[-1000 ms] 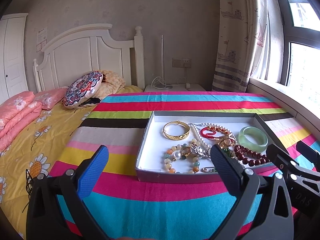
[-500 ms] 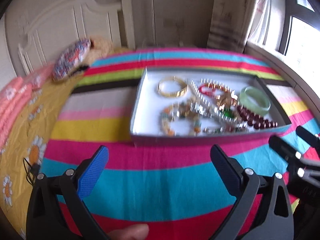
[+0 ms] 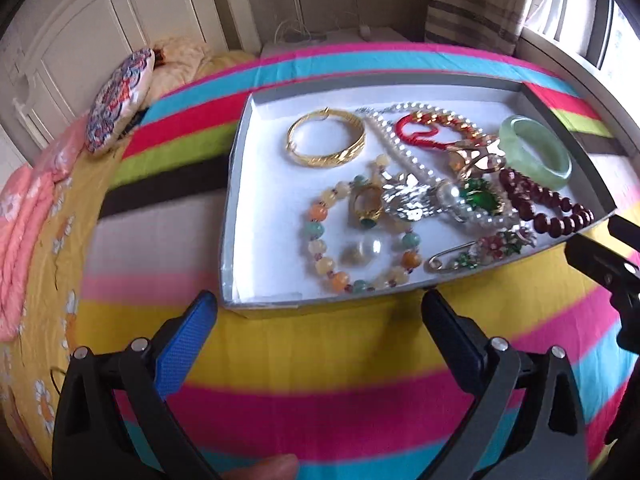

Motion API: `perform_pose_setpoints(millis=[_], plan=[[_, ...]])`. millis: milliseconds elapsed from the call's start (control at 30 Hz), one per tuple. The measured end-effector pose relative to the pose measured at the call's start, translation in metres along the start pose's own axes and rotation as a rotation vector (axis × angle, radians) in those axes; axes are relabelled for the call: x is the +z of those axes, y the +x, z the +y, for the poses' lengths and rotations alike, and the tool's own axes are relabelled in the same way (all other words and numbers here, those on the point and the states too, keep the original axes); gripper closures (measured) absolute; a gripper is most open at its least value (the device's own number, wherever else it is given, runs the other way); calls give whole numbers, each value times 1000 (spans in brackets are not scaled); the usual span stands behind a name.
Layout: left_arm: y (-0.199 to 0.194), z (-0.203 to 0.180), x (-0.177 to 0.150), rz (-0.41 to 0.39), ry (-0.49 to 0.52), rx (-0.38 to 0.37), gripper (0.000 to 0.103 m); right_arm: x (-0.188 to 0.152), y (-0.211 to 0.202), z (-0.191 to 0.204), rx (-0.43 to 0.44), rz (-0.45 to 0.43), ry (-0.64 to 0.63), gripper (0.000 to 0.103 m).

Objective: Organize jewelry

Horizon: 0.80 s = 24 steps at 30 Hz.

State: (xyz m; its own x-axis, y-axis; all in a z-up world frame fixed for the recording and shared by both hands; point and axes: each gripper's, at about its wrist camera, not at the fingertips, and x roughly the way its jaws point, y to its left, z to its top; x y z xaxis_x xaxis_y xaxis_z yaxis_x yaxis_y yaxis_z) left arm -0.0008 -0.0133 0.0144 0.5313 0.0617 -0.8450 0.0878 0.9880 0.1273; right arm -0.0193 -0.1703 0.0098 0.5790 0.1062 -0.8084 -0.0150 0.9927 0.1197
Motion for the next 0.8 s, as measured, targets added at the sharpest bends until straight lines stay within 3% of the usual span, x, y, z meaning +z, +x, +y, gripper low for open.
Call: perform_pose_setpoints(millis=[100, 200, 400, 800], plan=[[17, -5, 30, -11, -20, 39, 2, 36, 20, -2, -1, -33, -21, 5], [26, -2, 36, 11, -80, 1, 2, 50, 31, -6, 0, 0, -17, 5], [21, 14, 10, -75, -137, -64, 2, 9, 31, -2, -45, 10, -139, 5], [10, 19, -15, -86, -125, -70, 2, -10, 25, -6, -49, -18, -149, 4]])
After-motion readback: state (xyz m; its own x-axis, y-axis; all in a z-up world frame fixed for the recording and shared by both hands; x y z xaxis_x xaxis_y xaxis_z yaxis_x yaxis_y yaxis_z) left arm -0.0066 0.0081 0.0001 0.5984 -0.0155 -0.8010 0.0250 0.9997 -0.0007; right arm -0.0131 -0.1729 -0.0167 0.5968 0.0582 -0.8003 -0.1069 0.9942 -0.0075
